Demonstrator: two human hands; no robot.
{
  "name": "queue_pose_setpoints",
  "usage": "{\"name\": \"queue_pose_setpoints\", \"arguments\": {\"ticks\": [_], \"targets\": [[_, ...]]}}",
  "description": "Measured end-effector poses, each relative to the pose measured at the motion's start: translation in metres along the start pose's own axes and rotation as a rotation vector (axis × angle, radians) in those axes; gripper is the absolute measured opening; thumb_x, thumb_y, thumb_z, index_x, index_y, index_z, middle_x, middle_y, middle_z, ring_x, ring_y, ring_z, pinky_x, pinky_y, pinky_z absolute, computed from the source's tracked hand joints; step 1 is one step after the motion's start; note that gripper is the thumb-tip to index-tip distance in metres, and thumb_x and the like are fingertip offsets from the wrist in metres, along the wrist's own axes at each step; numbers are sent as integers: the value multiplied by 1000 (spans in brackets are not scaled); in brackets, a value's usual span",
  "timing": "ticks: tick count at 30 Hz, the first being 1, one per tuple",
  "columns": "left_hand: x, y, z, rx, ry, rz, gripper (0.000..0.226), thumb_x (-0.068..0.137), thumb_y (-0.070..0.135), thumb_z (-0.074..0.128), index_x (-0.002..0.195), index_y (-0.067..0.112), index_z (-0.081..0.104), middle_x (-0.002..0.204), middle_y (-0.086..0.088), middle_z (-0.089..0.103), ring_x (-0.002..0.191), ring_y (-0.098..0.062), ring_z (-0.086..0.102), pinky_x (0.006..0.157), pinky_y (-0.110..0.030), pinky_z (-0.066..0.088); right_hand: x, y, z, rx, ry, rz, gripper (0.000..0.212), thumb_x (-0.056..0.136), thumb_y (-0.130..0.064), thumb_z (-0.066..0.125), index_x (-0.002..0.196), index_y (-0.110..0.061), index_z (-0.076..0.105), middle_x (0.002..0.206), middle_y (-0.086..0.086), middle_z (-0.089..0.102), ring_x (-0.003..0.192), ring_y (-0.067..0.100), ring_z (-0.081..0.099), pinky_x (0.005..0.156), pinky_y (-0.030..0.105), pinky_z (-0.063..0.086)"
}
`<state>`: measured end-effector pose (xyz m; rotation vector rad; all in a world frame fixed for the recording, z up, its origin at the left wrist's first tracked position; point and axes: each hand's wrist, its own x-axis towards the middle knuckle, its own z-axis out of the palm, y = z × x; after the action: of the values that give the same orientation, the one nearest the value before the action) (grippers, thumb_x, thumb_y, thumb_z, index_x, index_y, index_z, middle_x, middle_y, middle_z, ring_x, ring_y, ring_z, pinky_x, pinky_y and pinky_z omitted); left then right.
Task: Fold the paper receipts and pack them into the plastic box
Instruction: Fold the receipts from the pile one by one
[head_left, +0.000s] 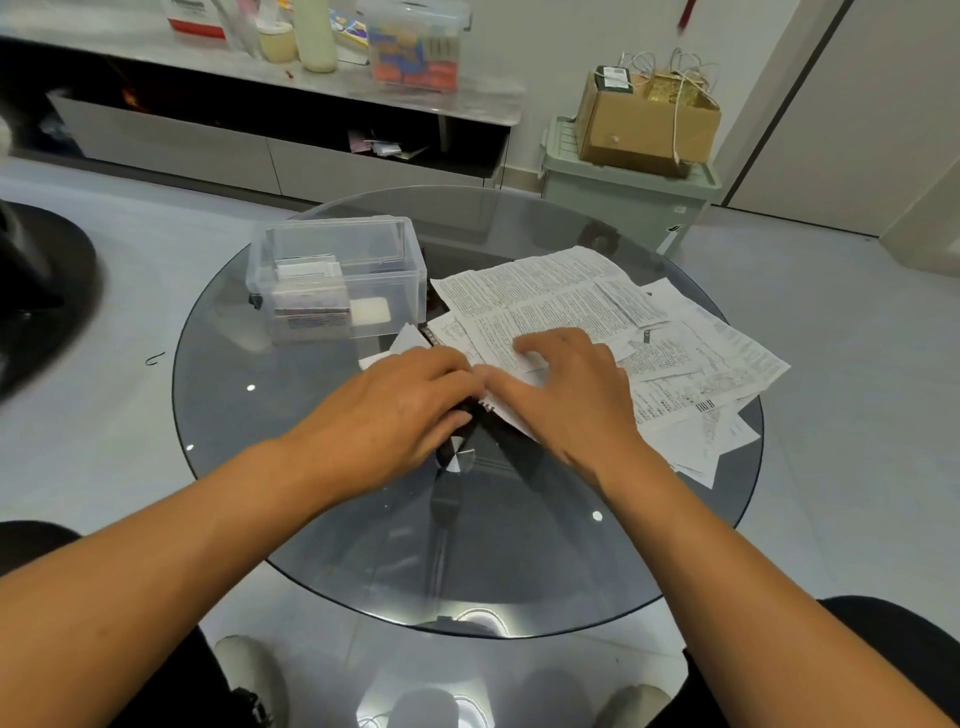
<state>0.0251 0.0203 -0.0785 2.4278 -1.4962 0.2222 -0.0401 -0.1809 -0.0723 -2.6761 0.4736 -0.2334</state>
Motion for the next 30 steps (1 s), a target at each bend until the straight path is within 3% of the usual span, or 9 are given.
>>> {"name": "queue_pose_setpoints", "arguments": {"ticks": [3, 7, 10, 12, 15, 20, 24, 27, 30], "targets": [[2, -4, -1, 89, 2, -113, 32, 98, 37, 42, 114, 20, 64, 117, -1, 62, 95, -25, 59, 77, -45, 53, -1, -1, -1, -103, -32, 18, 76, 80, -80, 58, 142, -37, 50, 142, -5, 49, 128, 25, 47, 104, 46, 39], [-1, -13, -2, 163, 15, -254, 34, 97, 39, 42, 108, 16, 65, 104, -3, 67, 92, -28, 57, 77, -46, 50, 2, 6, 9, -79, 119, -38, 33, 98, -47, 57, 123, -27, 68, 123, 1, 58, 108, 28, 58, 94, 45, 45], [-5, -20, -4, 212, 17, -320, 31, 99, 37, 46, 112, 16, 64, 107, -4, 68, 96, -29, 57, 77, -44, 49, 2, 11, 11, 8, 133, -100, 23, 103, -33, 56, 115, -25, 74, 112, 1, 62, 101, 27, 61, 90, 47, 48], [-6, -20, -6, 170, 57, -330, 29, 99, 34, 53, 122, 19, 62, 113, -5, 68, 99, -30, 59, 76, -44, 50, 0, 12, 0, 67, 82, -153, 17, 99, -29, 61, 103, -27, 77, 106, -3, 67, 100, 23, 61, 89, 48, 49], [-1, -19, -14, -77, 111, -329, 56, 92, 40, 69, 143, 32, 46, 124, 5, 57, 107, -19, 56, 82, -36, 49, -9, 17, -27, 109, -79, -212, 11, 90, -26, 67, 81, -27, 73, 99, -7, 71, 97, 18, 62, 87, 46, 52], [3, -15, -26, -241, -1, -172, 98, 74, 60, 79, 154, 42, 26, 155, 13, 34, 141, -10, 31, 113, -35, 33, -26, 49, -70, 306, -363, -55, 11, 82, -21, 69, 89, -30, 71, 121, -30, 68, 120, -4, 59, 110, 32, 43], [3, -9, -23, -300, -128, -103, 109, 68, 73, 75, 156, 46, 18, 157, 31, 19, 142, 13, 10, 116, -17, 13, -37, 65, -91, 493, -398, -30, 14, 87, 2, 62, 86, -10, 70, 117, -16, 75, 120, 2, 64, 113, 42, 45], [5, -2, -23, -329, -199, -45, 100, 66, 79, 68, 152, 43, 33, 146, 37, 29, 136, 16, 21, 108, -3, 14, -44, 69, -95, 612, -426, -9, 10, 92, 7, 58, 90, -1, 64, 114, -4, 78, 118, 11, 68, 111, 45, 48], [8, 3, -20, -291, -201, 33, 63, 79, 75, 62, 129, 36, 65, 129, 23, 60, 122, 3, 46, 104, -11, 32, -44, 73, -92, 647, -412, 14, 15, 93, 0, 65, 104, -10, 66, 114, 1, 78, 113, 19, 71, 107, 51, 51]]}}
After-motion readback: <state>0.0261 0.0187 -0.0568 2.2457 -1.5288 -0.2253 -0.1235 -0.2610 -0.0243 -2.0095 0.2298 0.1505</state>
